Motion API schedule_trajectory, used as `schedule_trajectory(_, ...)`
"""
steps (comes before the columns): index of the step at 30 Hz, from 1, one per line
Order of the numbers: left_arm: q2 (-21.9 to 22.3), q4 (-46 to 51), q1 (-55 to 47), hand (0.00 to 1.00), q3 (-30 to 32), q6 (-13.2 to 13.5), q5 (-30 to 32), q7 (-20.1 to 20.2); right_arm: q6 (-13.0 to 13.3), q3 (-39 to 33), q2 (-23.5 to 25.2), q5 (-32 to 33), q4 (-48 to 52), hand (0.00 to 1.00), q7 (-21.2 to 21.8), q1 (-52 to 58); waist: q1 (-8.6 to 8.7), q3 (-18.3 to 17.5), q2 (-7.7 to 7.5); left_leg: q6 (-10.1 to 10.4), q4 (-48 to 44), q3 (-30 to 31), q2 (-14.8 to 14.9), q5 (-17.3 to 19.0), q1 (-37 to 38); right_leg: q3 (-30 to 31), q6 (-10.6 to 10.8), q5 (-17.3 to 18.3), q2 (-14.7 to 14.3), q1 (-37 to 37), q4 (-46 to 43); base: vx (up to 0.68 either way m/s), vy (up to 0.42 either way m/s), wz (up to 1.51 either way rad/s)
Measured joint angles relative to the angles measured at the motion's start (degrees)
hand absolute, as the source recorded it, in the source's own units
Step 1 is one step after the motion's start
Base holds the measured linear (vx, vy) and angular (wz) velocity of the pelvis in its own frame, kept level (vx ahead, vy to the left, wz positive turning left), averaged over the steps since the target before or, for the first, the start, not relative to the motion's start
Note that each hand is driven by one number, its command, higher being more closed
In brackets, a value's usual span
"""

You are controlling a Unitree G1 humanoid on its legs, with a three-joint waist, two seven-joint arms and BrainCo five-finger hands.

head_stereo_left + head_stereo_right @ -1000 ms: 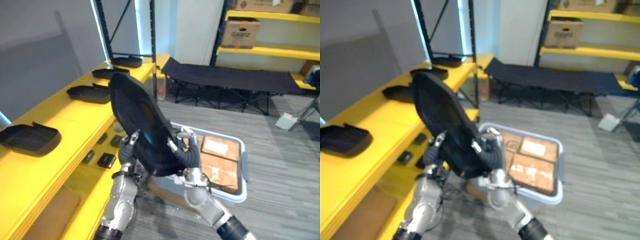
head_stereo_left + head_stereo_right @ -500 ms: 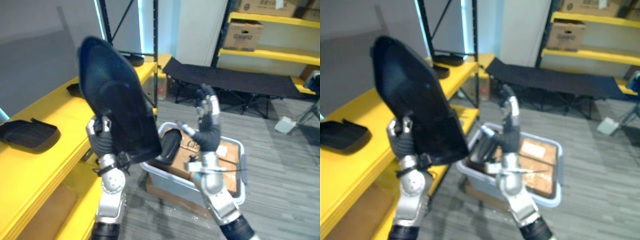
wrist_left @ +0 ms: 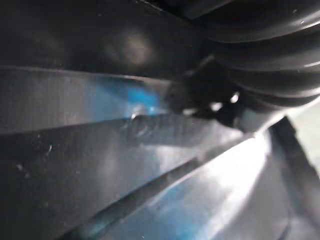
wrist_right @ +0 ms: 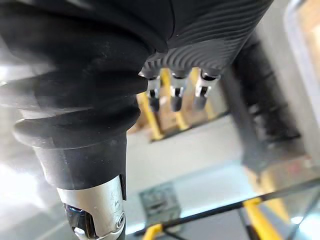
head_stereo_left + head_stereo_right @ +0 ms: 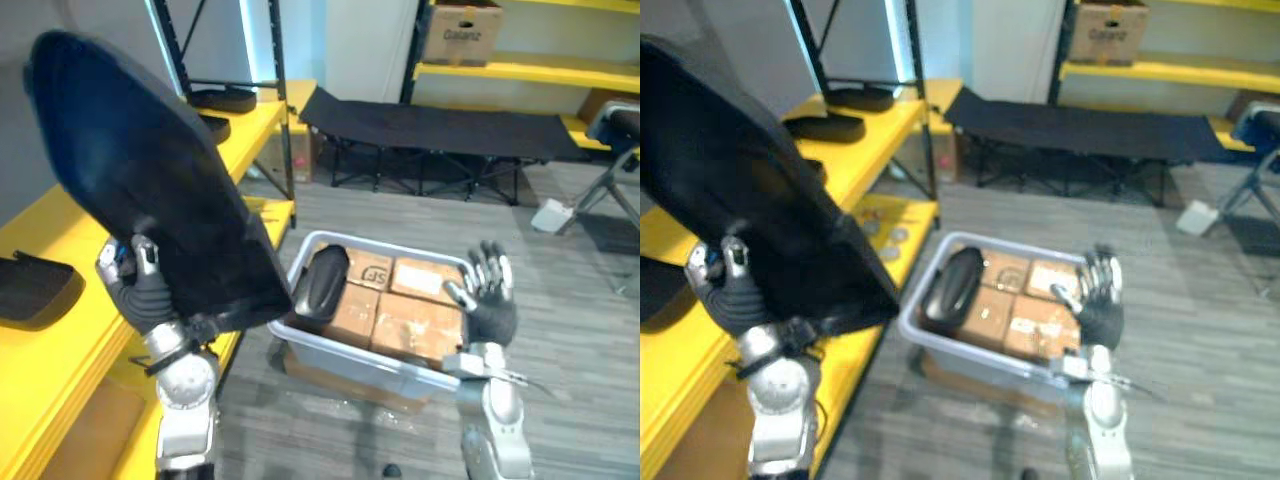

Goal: Walk over and take plastic housings, then place them on the shelf

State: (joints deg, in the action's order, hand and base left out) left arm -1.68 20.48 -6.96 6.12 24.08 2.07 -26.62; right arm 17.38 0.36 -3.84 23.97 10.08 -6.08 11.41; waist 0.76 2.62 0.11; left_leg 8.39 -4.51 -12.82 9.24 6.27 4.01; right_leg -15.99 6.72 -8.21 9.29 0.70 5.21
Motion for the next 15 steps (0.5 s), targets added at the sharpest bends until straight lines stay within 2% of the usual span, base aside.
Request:
schedule_trajectory(3,0.0,0.8,-2.4,1.00,1.1,0.7,-0.6,2.1,0.4,0.1,0.0,1.2,0.0,0.00,5.3,-0.5,-0.50,0.2,0.20,-0.1,-0.2,1.4,-0.2,0.0,-0.4,-1.6,0.0,0.0,0.2,0.7,0.0,-0.01,0.012,0.20)
schedule_trajectory(7,0.1,2.3,-3.0,1.00,6.9,0.8,-0.5,2.3,0.3,1.0,0.0,1.3,-2.3,0.00,8.4,-2.8,-2.30,0.4,0.15,-0.3,-1.6,5.5,-0.7,-0.1,-3.0,-5.6,0.3,0.3,1.0,1.5,0.0,-0.04,0.014,0.50)
schedule_trajectory(11,0.3,6.2,-6.4,1.00,14.8,0.6,0.1,1.3,0.1,4.8,-0.1,0.9,-6.9,0.00,8.9,-7.1,-6.51,0.6,0.19,-0.8,-2.2,11.6,-2.4,-0.8,-5.5,-11.7,0.9,0.7,2.2,4.0,-0.3,-0.02,0.033,0.73)
schedule_trajectory(12,0.3,6.7,-7.0,1.00,16.2,0.6,0.1,1.4,0.0,5.5,-0.1,0.4,-7.7,0.00,8.6,-7.9,-7.05,0.6,0.11,-0.8,-2.2,12.6,-2.6,-1.0,-5.8,-12.8,0.9,0.7,2.2,4.4,-0.4,-0.01,0.034,0.83)
schedule_trajectory(13,0.4,7.6,-8.3,1.00,18.6,0.7,0.0,1.5,0.0,6.9,-0.1,-0.7,-8.9,0.00,8.2,-9.2,-8.45,0.8,-0.26,-0.8,-2.1,14.1,-3.0,-1.2,-6.3,-14.3,1.0,0.8,2.5,4.7,-0.4,0.00,0.044,0.59)
schedule_trajectory(14,0.7,8.6,-9.9,1.00,20.9,0.9,-0.4,1.6,-0.1,8.4,-0.1,-1.3,-9.3,0.00,7.8,-10.5,-10.68,0.9,-0.46,-0.8,-2.2,14.8,-3.3,-1.2,-6.7,-15.3,1.1,0.9,2.6,5.1,-0.5,0.00,0.044,0.56)
schedule_trajectory(15,0.9,8.9,-10.6,1.00,22.0,1.0,-1.1,1.7,-0.1,9.1,-0.2,-1.5,-9.3,0.00,7.7,-11.0,-11.18,0.9,-0.60,-0.9,-2.4,15.7,-3.5,-1.3,-7.1,-16.0,1.3,1.0,2.7,5.4,-0.5,0.00,0.043,0.53)
